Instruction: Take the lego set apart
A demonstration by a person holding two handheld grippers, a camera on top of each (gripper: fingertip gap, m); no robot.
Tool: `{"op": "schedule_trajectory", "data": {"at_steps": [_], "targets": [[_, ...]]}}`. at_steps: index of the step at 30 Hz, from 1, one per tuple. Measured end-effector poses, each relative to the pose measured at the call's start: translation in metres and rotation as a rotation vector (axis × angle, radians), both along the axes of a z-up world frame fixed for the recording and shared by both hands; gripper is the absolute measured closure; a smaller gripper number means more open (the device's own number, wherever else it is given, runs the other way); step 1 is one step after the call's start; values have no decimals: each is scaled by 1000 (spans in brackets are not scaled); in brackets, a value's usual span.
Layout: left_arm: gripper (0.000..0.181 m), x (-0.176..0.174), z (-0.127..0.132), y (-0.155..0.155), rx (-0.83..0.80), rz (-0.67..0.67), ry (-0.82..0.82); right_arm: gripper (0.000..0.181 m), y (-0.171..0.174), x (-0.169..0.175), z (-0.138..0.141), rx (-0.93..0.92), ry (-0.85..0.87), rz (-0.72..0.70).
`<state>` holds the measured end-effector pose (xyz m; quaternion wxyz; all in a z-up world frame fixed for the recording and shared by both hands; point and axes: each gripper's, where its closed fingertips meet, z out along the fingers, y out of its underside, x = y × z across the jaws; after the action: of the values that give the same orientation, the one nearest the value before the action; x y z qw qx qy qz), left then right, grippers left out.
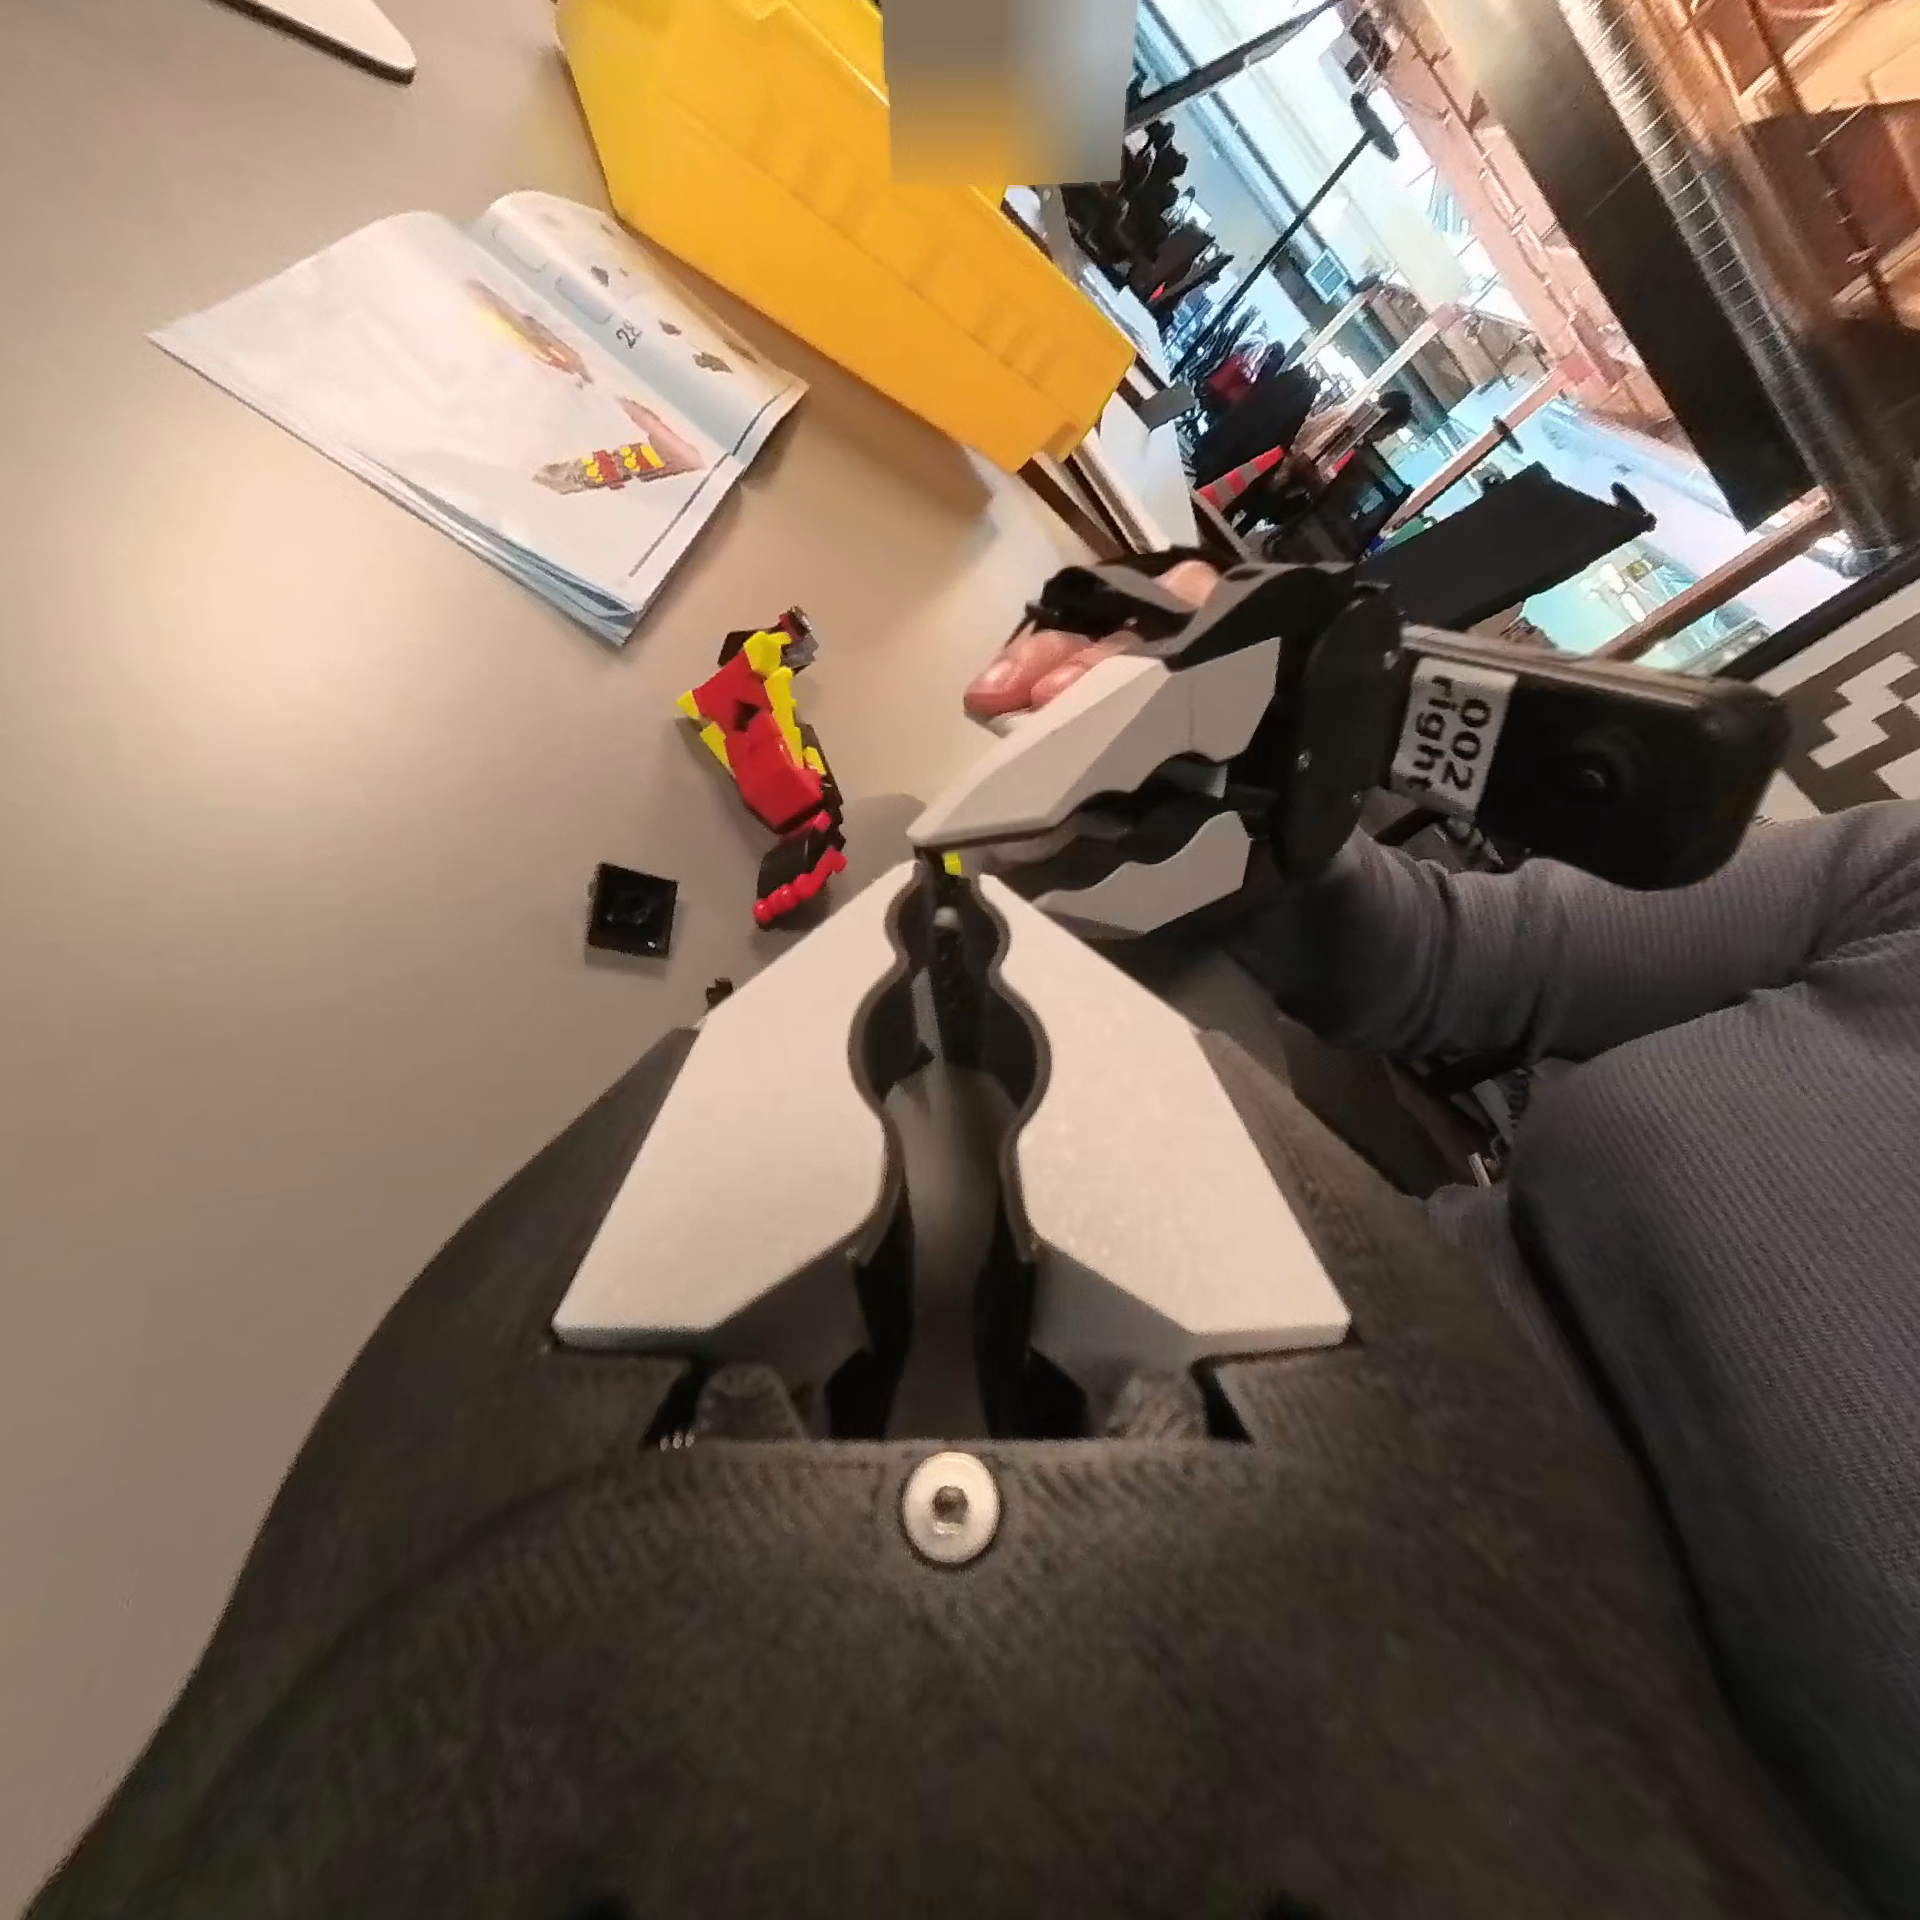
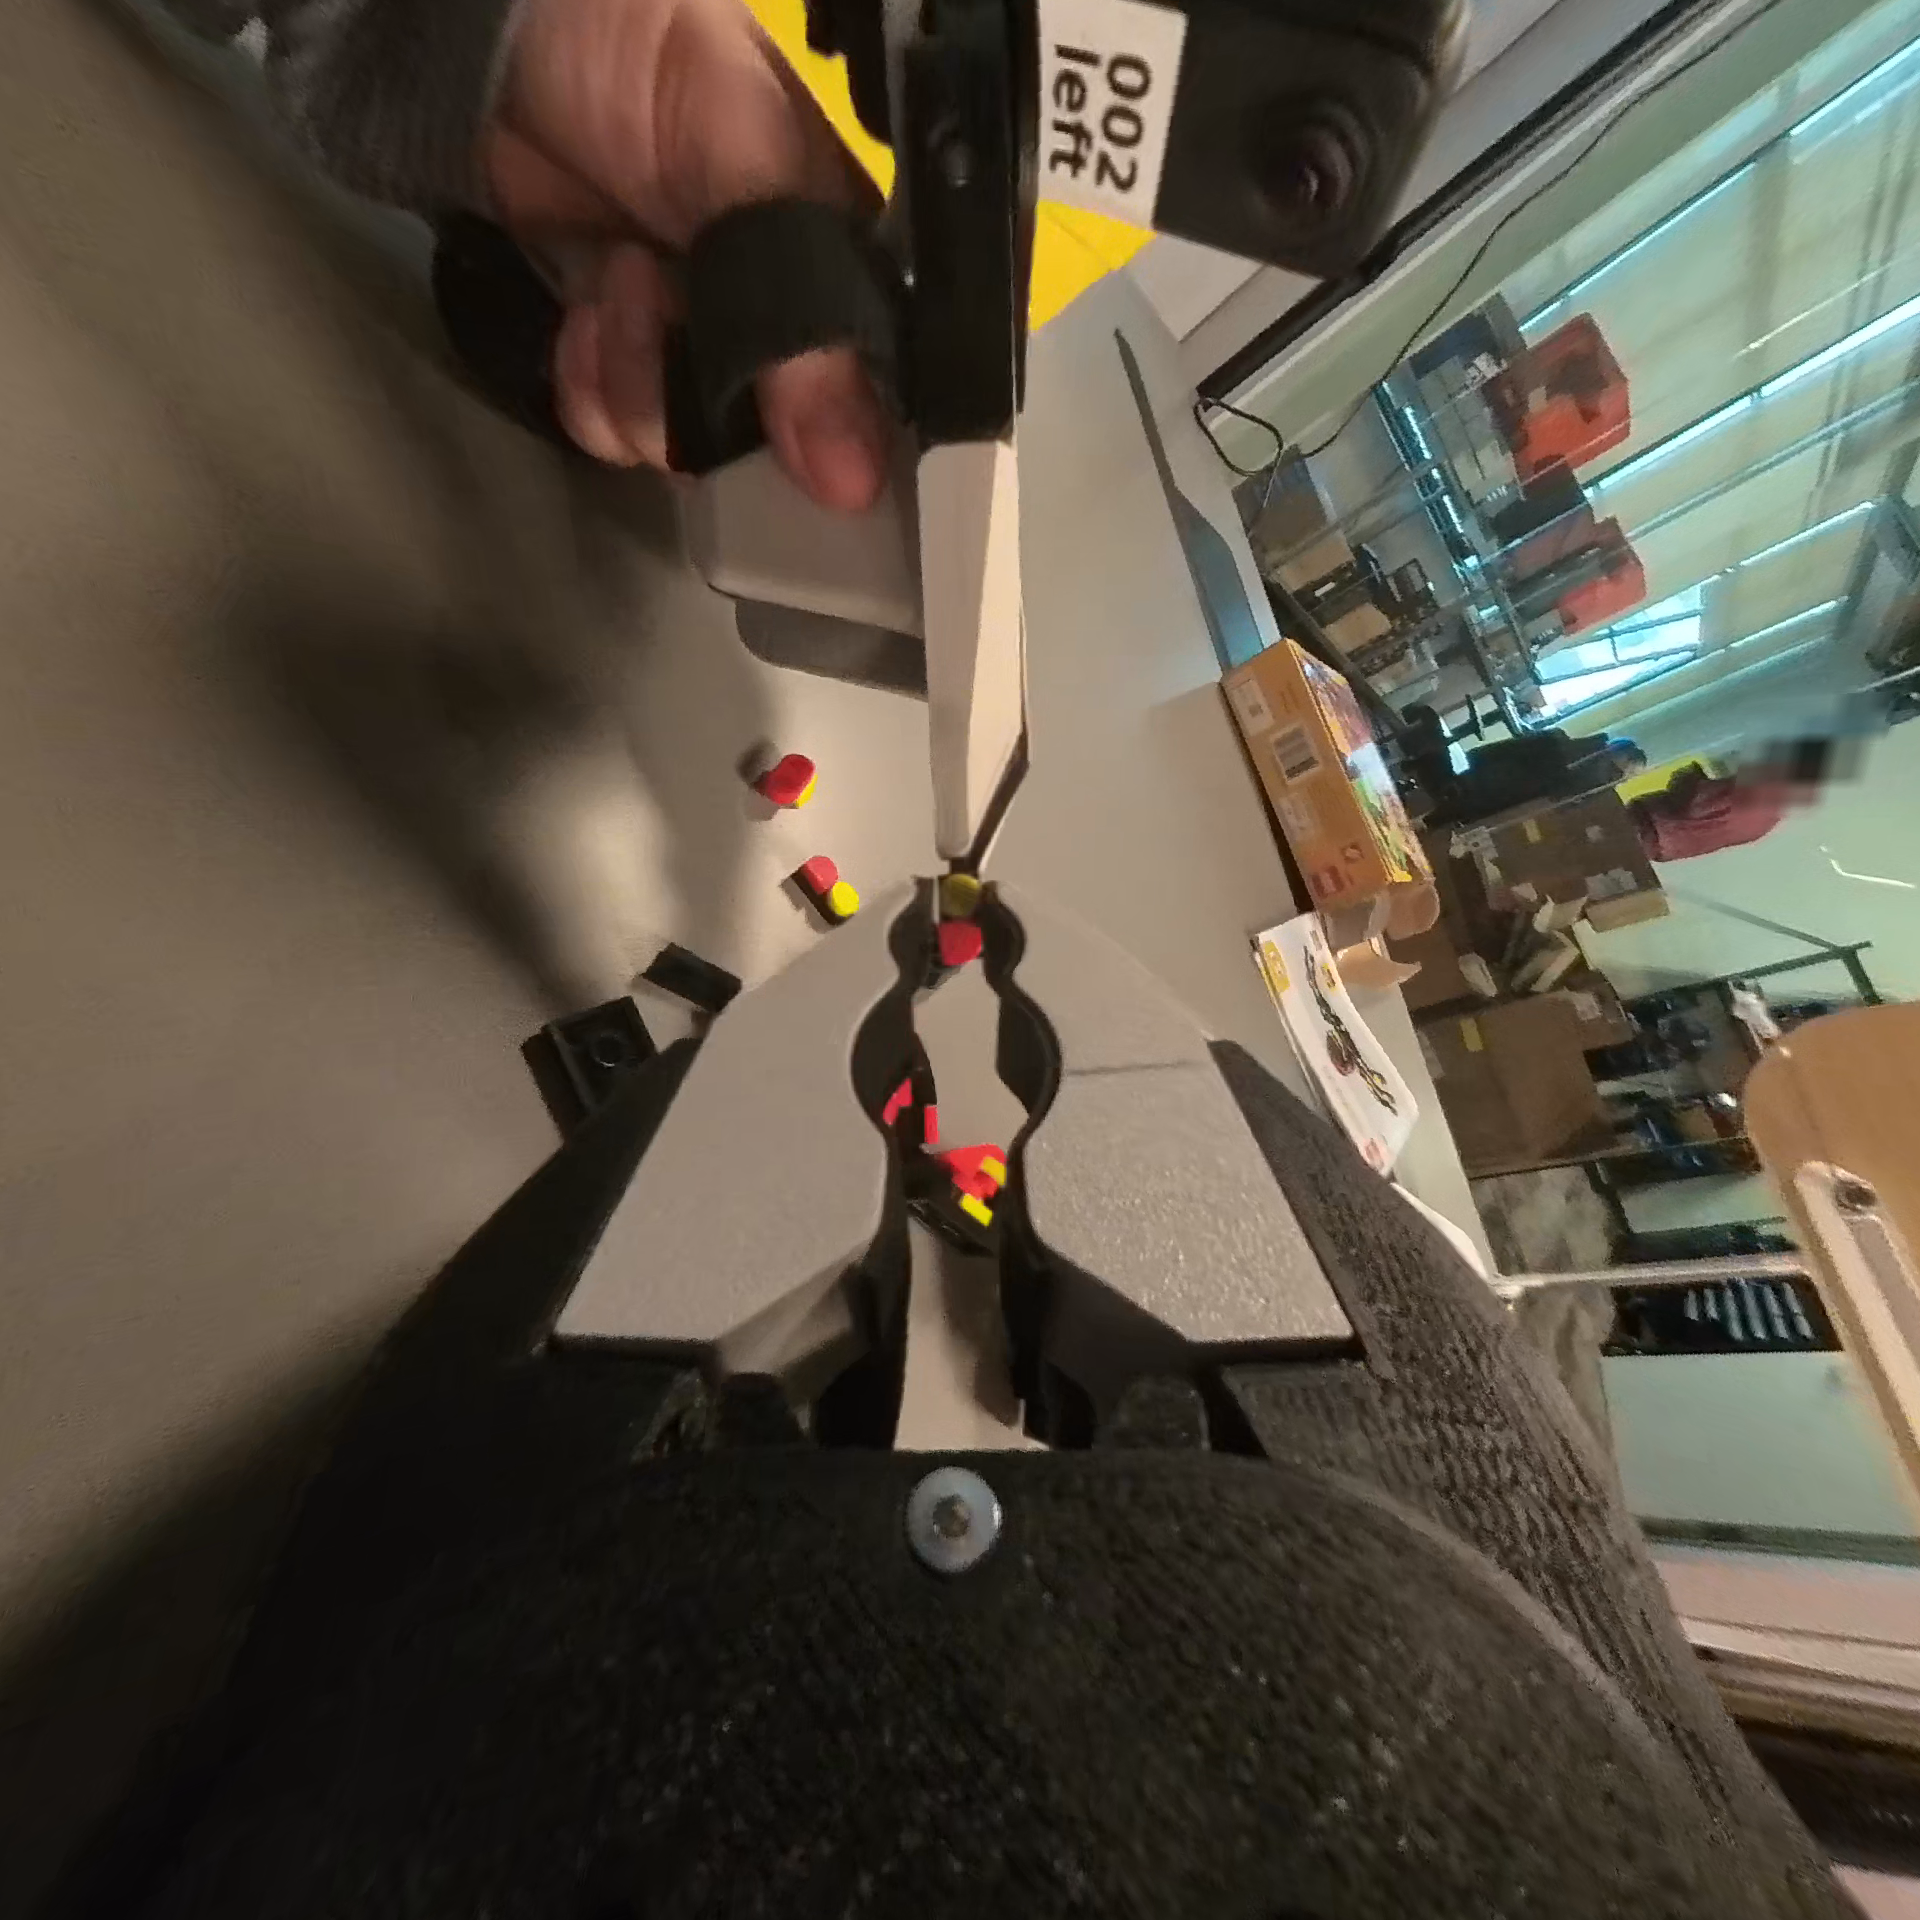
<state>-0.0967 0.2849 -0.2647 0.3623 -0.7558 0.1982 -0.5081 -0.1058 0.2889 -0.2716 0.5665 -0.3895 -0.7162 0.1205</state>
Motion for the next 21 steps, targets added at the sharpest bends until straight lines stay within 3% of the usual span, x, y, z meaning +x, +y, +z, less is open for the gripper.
{"op": "schedule_trajectory", "data": {"at_steps": [15, 19, 21], "targets": [[179, -1, -17, 11, 1, 109, 136, 176, 9, 2, -10, 330, -27, -67], [179, -2, -18, 11, -13, 103, 121, 176, 7, 3, -8, 239, 41, -52], [181, -29, -28, 25, -31, 228, 210, 176, -4, 9, 17, 54, 219, 14]]}}
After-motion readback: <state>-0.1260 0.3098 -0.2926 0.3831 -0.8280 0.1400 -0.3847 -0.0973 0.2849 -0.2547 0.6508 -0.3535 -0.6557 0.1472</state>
